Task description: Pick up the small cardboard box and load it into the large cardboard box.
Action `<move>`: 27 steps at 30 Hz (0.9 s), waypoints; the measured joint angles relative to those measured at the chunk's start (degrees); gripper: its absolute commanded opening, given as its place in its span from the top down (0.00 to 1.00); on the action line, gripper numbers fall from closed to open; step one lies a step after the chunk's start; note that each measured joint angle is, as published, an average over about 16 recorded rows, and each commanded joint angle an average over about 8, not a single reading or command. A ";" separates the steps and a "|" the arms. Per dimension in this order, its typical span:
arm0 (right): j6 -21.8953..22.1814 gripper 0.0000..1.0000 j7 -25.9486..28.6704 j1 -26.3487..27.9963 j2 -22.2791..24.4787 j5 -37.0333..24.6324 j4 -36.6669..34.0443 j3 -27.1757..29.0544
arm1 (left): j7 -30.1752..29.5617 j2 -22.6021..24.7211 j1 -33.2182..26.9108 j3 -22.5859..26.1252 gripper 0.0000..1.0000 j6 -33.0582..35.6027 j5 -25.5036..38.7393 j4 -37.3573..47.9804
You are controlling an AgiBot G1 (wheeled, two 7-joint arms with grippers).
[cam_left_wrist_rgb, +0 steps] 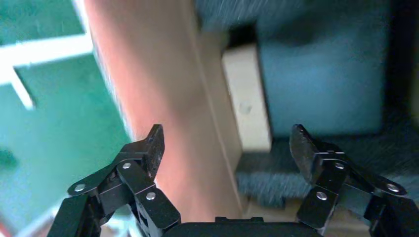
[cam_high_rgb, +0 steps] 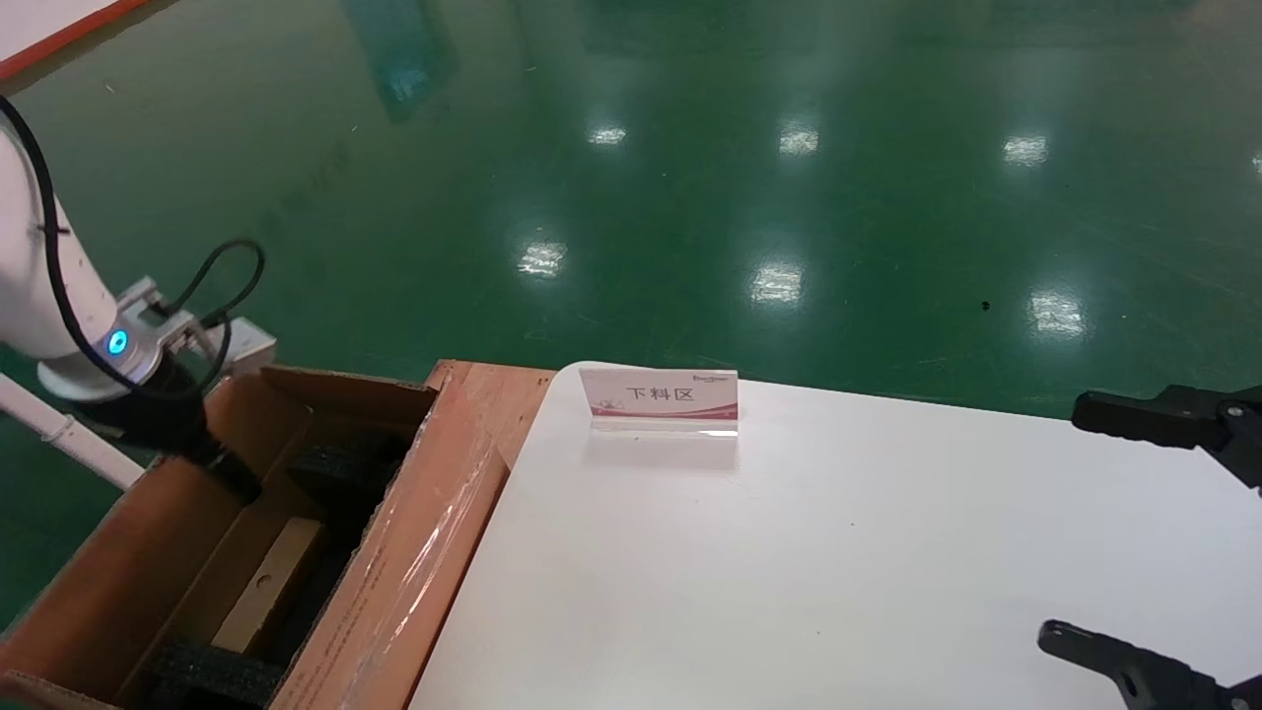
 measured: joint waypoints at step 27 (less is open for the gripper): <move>0.02 0.00 -0.05 0.02 0.02 0.03 -0.06 -0.05 | 15.10 -10.24 -7.25 -22.63 0.00 -7.73 -5.19 -27.90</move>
